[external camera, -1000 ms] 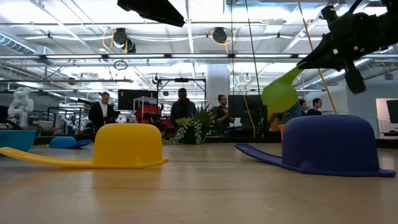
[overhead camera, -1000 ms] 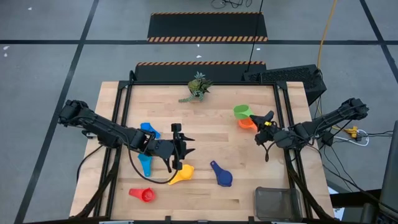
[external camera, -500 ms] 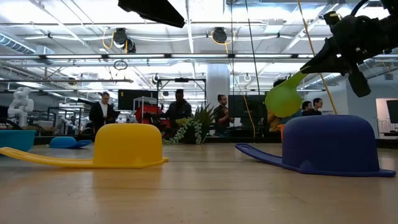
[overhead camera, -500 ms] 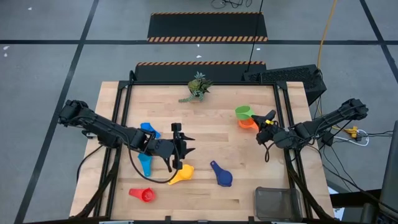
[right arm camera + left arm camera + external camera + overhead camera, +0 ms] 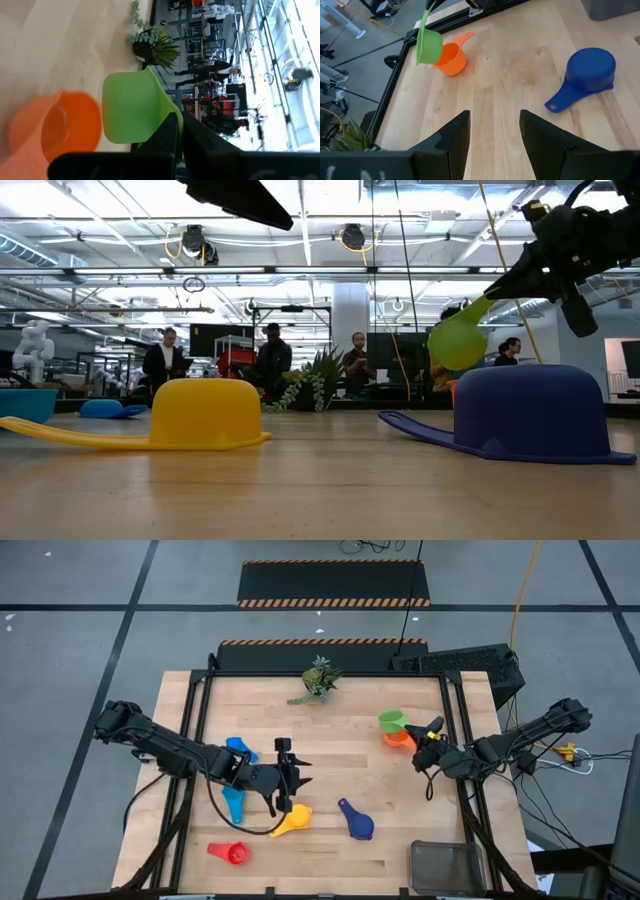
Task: Nest measuring cups in basket
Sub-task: Stack the green measuring cup on top of the orange measuring cup
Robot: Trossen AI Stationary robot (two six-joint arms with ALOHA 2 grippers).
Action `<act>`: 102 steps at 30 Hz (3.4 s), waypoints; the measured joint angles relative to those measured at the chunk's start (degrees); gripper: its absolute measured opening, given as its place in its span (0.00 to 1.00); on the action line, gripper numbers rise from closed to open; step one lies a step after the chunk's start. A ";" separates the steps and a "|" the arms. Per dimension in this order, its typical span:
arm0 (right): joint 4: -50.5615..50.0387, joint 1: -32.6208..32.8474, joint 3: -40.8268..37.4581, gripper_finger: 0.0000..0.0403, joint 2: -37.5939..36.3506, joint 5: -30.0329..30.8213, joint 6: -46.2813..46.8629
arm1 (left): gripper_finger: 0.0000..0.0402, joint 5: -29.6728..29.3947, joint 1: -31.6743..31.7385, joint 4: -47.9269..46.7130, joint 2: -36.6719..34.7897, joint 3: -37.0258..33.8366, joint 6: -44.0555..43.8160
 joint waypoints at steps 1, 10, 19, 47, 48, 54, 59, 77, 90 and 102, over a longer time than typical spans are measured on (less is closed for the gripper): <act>1.24 0.47 0.01 0.00 0.54 -0.08 1.09 | 0.44 0.00 0.00 0.00 0.00 0.00 0.02; -0.81 2.80 5.14 0.00 4.84 1.88 -1.22 | 0.44 0.00 -0.02 -0.02 0.00 0.00 1.24; -28.44 2.80 14.52 0.00 7.51 -6.55 15.31 | 0.44 -0.02 -0.04 -0.37 -0.02 -0.02 2.25; -27.45 -1.88 12.63 0.00 10.71 -11.82 14.48 | 0.44 -0.04 0.00 2.80 -0.04 -0.01 6.20; -26.70 -2.21 12.63 0.00 10.71 -12.29 13.89 | 0.44 -0.04 0.00 2.80 -0.04 -0.01 6.19; -23.51 -4.10 12.57 0.00 11.80 -12.92 10.73 | 0.44 -0.04 0.00 2.82 -0.04 -0.02 6.19; -19.35 -6.44 12.57 0.00 14.65 -15.15 8.02 | 0.44 -0.07 0.00 2.82 -0.04 0.00 6.16; 0.76 -15.55 12.57 0.00 24.26 -18.97 -3.79 | 0.44 -0.07 -0.02 2.73 -0.04 0.00 6.08; 14.87 -19.39 12.55 0.00 26.76 -19.82 -5.46 | 0.44 -0.06 -0.04 2.73 -0.04 -0.01 5.57; 15.32 -24.64 12.52 0.00 24.51 -33.24 -14.53 | 0.44 -0.06 -0.24 3.19 -0.04 -0.02 5.16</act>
